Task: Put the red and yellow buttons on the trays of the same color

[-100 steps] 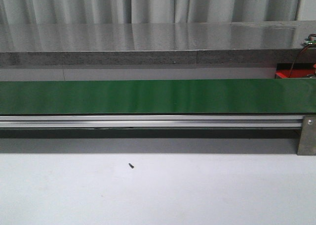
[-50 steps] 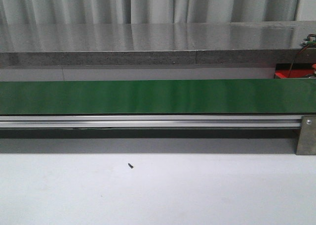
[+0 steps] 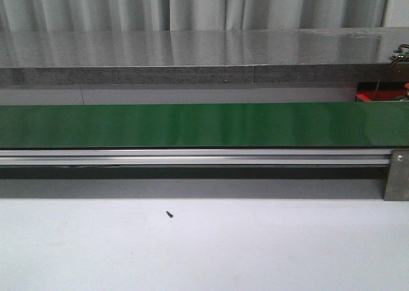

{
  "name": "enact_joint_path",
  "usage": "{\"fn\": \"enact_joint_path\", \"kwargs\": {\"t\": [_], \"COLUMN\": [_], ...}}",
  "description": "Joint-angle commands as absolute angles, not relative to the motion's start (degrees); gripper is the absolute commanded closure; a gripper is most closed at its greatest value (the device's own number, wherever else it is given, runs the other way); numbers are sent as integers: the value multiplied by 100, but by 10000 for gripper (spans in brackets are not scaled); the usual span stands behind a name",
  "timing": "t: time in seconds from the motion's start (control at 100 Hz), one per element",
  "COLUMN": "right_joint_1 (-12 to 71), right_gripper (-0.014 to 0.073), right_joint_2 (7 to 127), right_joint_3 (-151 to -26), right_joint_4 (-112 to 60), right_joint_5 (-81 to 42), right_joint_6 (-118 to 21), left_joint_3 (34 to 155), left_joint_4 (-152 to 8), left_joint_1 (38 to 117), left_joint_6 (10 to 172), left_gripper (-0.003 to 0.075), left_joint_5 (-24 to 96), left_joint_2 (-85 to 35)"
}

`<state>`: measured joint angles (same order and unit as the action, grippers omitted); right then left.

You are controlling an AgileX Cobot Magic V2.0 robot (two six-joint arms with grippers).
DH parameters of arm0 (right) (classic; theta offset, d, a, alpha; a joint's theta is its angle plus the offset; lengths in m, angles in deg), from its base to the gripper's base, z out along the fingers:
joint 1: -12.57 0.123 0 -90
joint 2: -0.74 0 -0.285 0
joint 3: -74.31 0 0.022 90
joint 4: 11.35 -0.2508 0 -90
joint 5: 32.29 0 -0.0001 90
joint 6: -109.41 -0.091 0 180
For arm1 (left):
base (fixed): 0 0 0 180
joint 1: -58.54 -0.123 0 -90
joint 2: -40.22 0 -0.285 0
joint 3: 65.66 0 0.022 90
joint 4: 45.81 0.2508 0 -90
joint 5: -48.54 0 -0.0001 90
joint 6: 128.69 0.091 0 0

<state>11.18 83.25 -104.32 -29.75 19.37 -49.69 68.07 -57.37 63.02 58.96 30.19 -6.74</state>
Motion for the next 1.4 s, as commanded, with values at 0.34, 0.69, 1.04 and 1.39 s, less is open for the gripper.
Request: {"fn": "enact_joint_path", "kwargs": {"t": [0.34, 0.69, 1.04, 1.39], "right_joint_1": [1113, 1113, 1113, 1113], "right_gripper": [106, 615, 662, 662], "right_joint_2": [5939, 5389, 5389, 5389], "right_joint_3": [-7888, -7689, -7689, -7689], "right_joint_4": [-3075, -3075, -3075, -3075], "right_joint_5": [802, 870, 1016, 1027], "right_joint_6": [-4919, -4919, -4919, -4919], "left_joint_3": [6980, 6980, 6980, 6980], "left_joint_4": [-5793, -5830, -5830, -5830], "left_joint_1": [6340, 6340, 6340, 6340], "left_joint_6": [5884, 5884, 5884, 5884], "left_gripper": [740, 740, 736, 189], "left_joint_5": [3362, 3340, 3316, 3250], "left_joint_2": [-694, -694, -694, -694]}}
